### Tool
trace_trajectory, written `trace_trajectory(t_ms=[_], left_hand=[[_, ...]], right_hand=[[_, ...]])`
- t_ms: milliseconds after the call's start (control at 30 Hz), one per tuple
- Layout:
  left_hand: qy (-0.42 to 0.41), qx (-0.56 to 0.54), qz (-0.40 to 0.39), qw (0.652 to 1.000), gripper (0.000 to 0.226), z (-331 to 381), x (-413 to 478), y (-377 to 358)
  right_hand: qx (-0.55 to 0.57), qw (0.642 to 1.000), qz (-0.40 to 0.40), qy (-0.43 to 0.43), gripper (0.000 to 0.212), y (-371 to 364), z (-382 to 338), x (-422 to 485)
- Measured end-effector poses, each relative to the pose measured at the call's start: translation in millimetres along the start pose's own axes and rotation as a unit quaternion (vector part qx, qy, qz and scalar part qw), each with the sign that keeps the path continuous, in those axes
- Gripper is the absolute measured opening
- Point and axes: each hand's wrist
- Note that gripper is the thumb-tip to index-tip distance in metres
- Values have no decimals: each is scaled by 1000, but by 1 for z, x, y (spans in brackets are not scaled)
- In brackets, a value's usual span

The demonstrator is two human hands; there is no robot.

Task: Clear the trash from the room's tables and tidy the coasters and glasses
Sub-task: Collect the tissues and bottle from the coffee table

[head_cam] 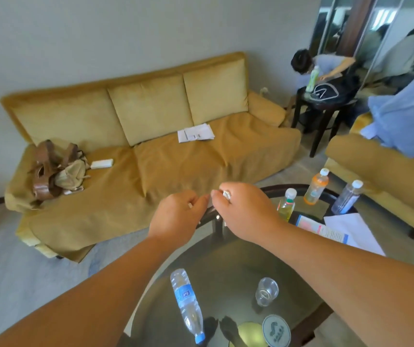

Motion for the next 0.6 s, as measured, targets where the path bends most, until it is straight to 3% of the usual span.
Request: trace_trajectory(t_ms=[333,600], left_hand=[[-150,-97,-37,983,46,68,-11,33],[-245,-158,-128,948,46,92,-69,54]], right_hand=[[-77,989,119,-45,42,84,-48,-30],[-147,960,199,-131,39,119,-90,-123]])
Point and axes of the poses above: each hand's wrist, its own x-axis towards the middle knuckle, its own y-axis out of the back of the hand, z = x × y, and after that the axes turned 13 degrees about z, right-handed
